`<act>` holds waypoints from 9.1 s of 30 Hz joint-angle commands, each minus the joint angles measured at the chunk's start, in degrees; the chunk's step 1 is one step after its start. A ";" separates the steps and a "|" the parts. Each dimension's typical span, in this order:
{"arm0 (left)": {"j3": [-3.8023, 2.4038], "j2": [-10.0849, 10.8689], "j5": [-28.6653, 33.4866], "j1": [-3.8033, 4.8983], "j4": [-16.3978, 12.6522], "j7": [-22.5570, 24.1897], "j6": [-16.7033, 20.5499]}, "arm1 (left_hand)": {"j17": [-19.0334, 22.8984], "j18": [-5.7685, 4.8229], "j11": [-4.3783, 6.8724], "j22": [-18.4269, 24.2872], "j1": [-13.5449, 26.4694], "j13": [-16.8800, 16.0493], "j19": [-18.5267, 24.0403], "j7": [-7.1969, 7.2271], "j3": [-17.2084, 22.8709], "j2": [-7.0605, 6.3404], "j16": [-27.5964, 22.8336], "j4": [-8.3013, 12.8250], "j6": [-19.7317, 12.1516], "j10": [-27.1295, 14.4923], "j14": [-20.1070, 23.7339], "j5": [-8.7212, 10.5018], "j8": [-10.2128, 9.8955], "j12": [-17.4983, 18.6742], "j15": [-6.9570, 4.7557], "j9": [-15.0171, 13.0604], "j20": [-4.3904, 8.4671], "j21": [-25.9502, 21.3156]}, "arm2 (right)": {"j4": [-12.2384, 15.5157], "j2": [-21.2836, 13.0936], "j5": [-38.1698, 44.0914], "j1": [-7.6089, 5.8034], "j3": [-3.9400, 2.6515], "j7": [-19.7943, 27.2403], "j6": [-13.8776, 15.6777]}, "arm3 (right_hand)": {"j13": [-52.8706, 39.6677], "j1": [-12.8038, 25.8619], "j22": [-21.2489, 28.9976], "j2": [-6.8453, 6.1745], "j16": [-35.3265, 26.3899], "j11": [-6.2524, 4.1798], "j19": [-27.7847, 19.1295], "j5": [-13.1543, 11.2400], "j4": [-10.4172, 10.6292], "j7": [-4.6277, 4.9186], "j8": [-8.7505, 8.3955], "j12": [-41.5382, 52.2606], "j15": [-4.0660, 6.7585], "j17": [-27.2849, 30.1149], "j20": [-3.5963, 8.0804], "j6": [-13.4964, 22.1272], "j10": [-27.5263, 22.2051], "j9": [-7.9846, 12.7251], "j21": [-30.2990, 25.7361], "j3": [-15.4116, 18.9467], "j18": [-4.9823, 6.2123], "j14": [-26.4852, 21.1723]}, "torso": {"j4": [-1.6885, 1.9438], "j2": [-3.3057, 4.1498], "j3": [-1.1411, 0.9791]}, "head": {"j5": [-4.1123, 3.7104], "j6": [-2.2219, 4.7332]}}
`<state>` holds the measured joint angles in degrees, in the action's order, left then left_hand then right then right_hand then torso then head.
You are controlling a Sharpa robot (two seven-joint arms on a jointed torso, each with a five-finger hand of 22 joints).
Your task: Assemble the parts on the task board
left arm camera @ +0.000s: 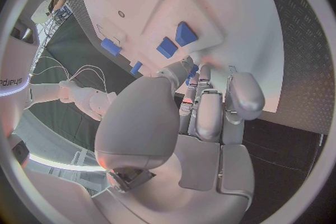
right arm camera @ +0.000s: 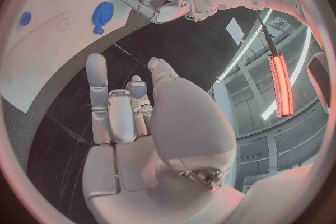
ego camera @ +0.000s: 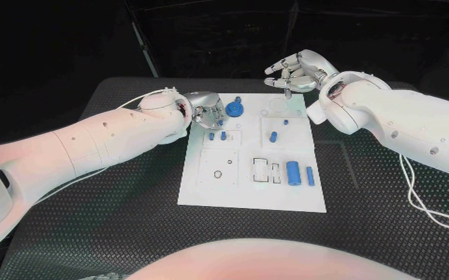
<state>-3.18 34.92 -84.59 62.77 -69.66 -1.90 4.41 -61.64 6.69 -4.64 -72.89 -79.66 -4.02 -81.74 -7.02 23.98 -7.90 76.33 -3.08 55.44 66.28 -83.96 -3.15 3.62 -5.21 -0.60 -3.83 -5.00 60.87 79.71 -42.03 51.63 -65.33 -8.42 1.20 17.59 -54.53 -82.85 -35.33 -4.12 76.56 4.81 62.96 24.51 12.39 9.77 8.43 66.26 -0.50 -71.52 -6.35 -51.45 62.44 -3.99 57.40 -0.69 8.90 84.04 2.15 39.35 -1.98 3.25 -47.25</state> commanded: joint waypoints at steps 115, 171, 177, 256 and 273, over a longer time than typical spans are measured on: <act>-2.04 16.56 70.86 -1.56 -12.96 21.76 5.84 | 26.70 3.75 0.24 17.23 0.38 -3.31 13.45 -1.68 -0.22 1.66 -17.49 2.45 5.45 2.34 11.20 0.07 4.56 -6.02 0.46 -0.64 -0.74 -31.73 | 11.03 -6.77 50.32 5.23 1.89 -12.17 -3.52 | 48.17 -2.98 -13.88 -2.84 3.32 -1.19 7.30 -13.75 -8.00 -1.97 -1.35 -54.35 1.49 -2.95 1.35 -13.41 6.30 -0.05 10.15 -23.09 -1.17 3.13 | -0.02 -0.04 0.08 | -3.66 1.67; -2.05 14.61 70.86 -1.53 -13.10 21.57 4.99 | 27.41 3.73 0.14 17.44 0.50 -3.43 13.50 -1.75 -0.47 1.70 -18.01 2.51 5.30 2.00 11.56 0.08 4.56 -6.24 0.55 -0.59 -0.81 -32.02 | 13.44 4.85 47.46 10.04 5.89 -7.64 -7.68 | 48.41 -2.06 -14.14 -2.96 3.79 -1.03 7.26 -13.44 -8.66 -1.77 -1.79 -55.09 1.37 -3.45 1.27 -13.25 6.25 0.03 10.45 -24.17 -1.19 3.24 | 0.03 0.05 0.12 | 3.29 -1.86; -2.05 14.56 70.86 -1.53 -13.07 21.49 4.82 | 27.41 3.73 0.14 17.44 0.50 -3.43 13.50 -1.75 -0.47 1.70 -18.01 2.51 5.30 2.00 11.56 0.08 4.56 -6.24 0.55 -0.59 -0.81 -32.02 | 12.90 5.15 47.77 10.09 5.89 -7.58 -7.69 | 48.41 -2.06 -14.14 -2.96 3.79 -1.03 7.26 -13.44 -8.66 -1.77 -1.79 -55.09 1.37 -3.45 1.27 -13.25 6.25 0.03 10.45 -24.17 -1.19 3.24 | -0.01 0.01 0.10 | 3.39 -1.99; -2.04 14.65 70.86 -1.55 -12.57 20.17 2.71 | 28.21 3.72 0.05 17.69 0.63 -3.53 13.60 -1.80 -0.74 1.82 -18.59 2.56 5.11 1.50 11.97 0.08 4.57 -6.44 0.64 -0.53 -0.88 -32.38 | 20.40 -6.41 43.87 10.18 1.46 -9.47 -1.41 | 50.49 4.17 -7.27 -6.03 2.77 1.30 3.26 -12.97 -8.21 -1.46 -4.88 -56.36 -0.69 -1.12 -0.70 -3.57 -5.81 0.26 5.78 -16.43 -0.01 2.38 | -0.22 -0.10 0.15 | 1.85 -0.44; -2.03 14.50 70.86 -1.55 -12.70 20.27 2.68 | 28.31 3.72 0.04 17.74 0.62 -3.55 13.62 -1.81 -0.78 1.84 -18.68 2.58 5.06 1.40 12.05 0.07 4.56 -6.48 0.65 -0.51 -0.90 -32.45 | 17.75 -9.00 47.63 9.73 -0.63 -15.15 -12.44 | 50.09 -2.04 -2.47 -4.85 1.48 2.31 1.09 -13.40 -1.81 -3.83 -4.38 -48.99 -1.61 1.61 -1.66 2.59 -14.25 -0.10 2.06 -2.08 0.68 1.22 | 0.03 0.05 0.16 | 1.30 -0.09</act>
<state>-5.15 49.49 -13.98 61.14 -82.26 18.11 7.71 -33.38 9.27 -4.61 -55.21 -79.28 -7.52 -68.42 -8.71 23.65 -6.61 57.90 -0.54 60.82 68.17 -72.28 -3.15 8.04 -11.43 0.00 -4.40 -5.83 28.69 97.57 -51.22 97.68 -55.52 -8.99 -12.42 8.37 -4.37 -84.38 -37.87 -9.10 78.14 7.06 64.20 11.36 10.27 5.97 3.71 17.10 -1.96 -69.92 -8.00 -48.49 48.50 -4.00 59.67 -2.82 8.93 84.04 2.19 39.37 -1.82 4.55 -47.32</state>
